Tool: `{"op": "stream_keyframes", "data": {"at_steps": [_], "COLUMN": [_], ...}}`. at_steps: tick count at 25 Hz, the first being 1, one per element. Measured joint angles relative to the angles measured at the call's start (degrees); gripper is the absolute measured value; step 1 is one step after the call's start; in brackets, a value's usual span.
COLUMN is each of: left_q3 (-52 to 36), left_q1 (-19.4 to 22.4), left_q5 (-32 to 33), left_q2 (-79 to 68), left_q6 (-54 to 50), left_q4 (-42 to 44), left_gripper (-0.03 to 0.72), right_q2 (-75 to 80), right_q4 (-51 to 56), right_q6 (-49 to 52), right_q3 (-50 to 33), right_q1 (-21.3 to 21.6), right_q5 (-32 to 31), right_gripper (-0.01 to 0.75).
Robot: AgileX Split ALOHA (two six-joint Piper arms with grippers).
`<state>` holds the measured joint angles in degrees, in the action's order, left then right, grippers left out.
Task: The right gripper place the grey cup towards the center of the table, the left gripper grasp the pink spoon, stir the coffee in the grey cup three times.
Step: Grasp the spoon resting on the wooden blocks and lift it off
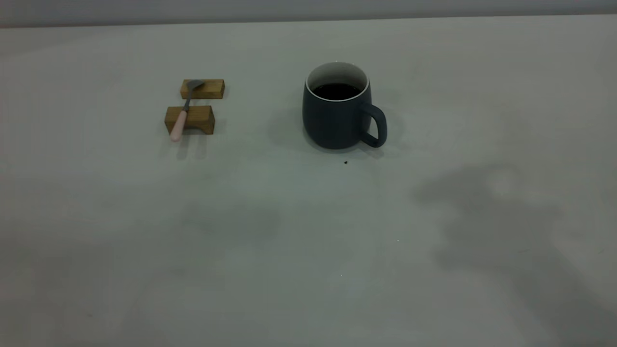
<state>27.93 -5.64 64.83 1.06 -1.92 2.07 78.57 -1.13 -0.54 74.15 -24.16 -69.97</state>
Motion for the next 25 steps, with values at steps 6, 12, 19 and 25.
{"op": "stream_keyframes", "data": {"at_steps": [6,12,19,25], "left_q3": [0.0,0.0,0.0,0.0], "left_q1": [0.0,0.0,0.0,0.0], "left_q5": [0.0,0.0,0.0,0.0], "left_q2": [0.0,0.0,0.0,0.0], "left_q6": [0.0,0.0,0.0,0.0], "left_q4": [0.0,0.0,0.0,0.0], "left_gripper": [0.413,0.413,0.413,0.413], "right_q2": [-22.8,-50.5,-70.1,-75.1], "right_q4": [0.8,1.1,0.0,-1.1], "right_q6": [4.3,6.0,4.6,4.4], "right_q3": [-22.6,-40.2,-45.5,-46.2], "right_q1": [0.4,8.1,18.1,21.9], "right_q5": [-0.6,3.7,3.4,3.4], "right_gripper": [0.591,0.591,0.591,0.591]}}
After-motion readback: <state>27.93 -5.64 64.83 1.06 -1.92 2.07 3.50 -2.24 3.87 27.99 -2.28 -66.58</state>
